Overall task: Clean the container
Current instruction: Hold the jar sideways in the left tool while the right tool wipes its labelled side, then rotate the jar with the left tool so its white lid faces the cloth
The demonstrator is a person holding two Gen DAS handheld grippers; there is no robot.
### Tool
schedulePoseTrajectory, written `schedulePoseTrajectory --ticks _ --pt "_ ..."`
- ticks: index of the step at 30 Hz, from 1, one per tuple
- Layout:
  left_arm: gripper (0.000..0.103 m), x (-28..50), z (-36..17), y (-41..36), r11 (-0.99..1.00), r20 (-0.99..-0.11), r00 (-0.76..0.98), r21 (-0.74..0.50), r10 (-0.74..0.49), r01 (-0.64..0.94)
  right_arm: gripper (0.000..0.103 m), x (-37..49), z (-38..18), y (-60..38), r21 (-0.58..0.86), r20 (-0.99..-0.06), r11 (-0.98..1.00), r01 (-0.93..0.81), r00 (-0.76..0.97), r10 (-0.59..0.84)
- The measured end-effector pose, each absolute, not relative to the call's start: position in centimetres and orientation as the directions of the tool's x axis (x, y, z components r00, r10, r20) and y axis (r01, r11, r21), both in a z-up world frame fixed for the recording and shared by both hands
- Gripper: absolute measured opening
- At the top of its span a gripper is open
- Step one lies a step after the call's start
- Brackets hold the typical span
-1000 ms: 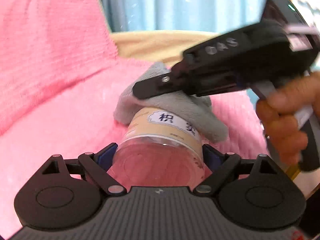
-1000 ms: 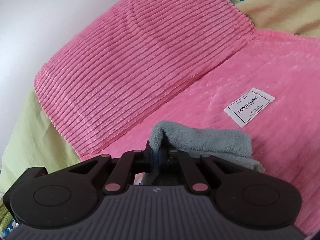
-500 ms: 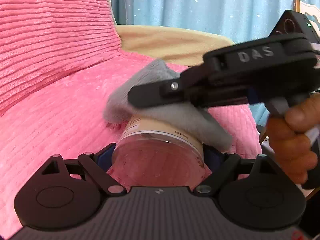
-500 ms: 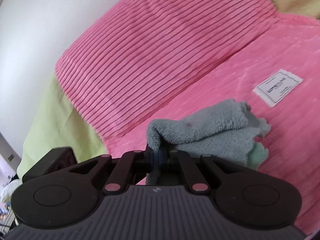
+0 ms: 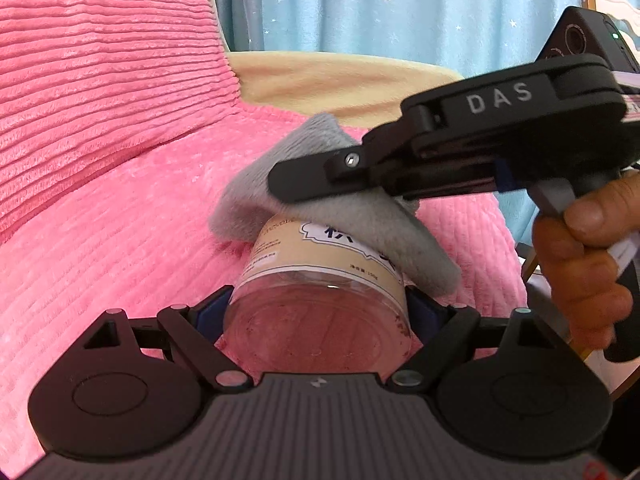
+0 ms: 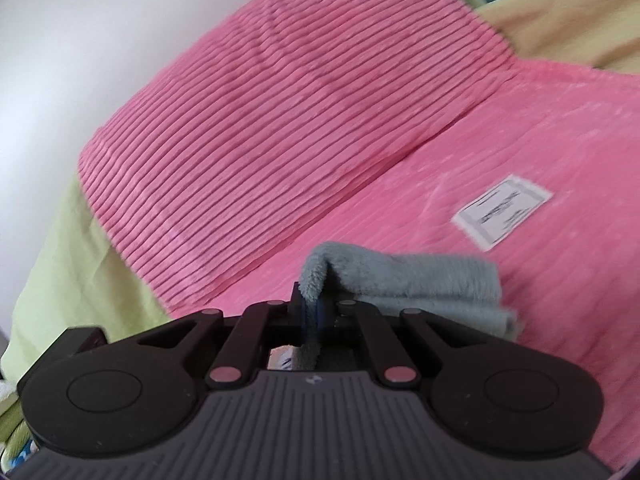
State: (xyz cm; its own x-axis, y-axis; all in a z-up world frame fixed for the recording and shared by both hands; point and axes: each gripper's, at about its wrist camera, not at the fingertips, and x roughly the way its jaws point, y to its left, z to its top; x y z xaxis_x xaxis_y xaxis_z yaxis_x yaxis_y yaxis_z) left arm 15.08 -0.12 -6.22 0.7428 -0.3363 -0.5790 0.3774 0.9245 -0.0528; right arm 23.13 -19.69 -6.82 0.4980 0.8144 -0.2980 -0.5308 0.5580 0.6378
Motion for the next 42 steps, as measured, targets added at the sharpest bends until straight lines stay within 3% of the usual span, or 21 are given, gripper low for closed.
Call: schedulePoseTrajectory --ticks 15,21,24,28,33,38,42 --pt "0.09 14.9 -5.6 -0.4 0.919 -0.607 0.728 -0.008 -0.317 0.394 0.003 23.1 -6.6 -20.0 0.675 -0.286 0.513 -0.531 0.454 0.844" --pt "0.092 14.1 -3.9 -0.6 0.915 -0.589 0.751 0.05 -0.298 0.401 0.004 23.2 -5.6 -24.0 0.648 -0.235 0.618 -0.446 0.654 0.719" --pt "0.094 14.3 -2.9 -0.8 0.91 -0.596 0.742 0.043 -0.308 0.412 0.004 23.3 -5.9 -25.1 0.645 -0.257 0.661 -0.385 0.705 0.661" --pt "0.094 16.1 -2.1 -2.1 0.886 -0.649 0.691 0.057 -0.318 0.461 0.004 23.7 -6.2 -25.0 0.639 -0.285 0.673 -0.374 0.697 0.658" --pt "0.094 19.3 -2.0 -5.1 0.816 -0.754 0.614 0.192 -0.233 0.546 0.004 23.7 -6.0 -24.8 0.628 -0.292 0.678 -0.382 0.692 0.66" --pt "0.093 21.9 -2.4 -6.1 0.786 -0.841 0.5 0.163 -0.204 0.596 0.004 23.8 -6.0 -24.8 0.621 -0.304 0.686 -0.38 0.69 0.657" --pt "0.088 22.4 -2.8 -6.3 0.788 -0.854 0.484 0.162 -0.19 0.594 0.004 23.8 -5.9 -25.1 0.626 -0.299 0.688 -0.368 0.701 0.647"
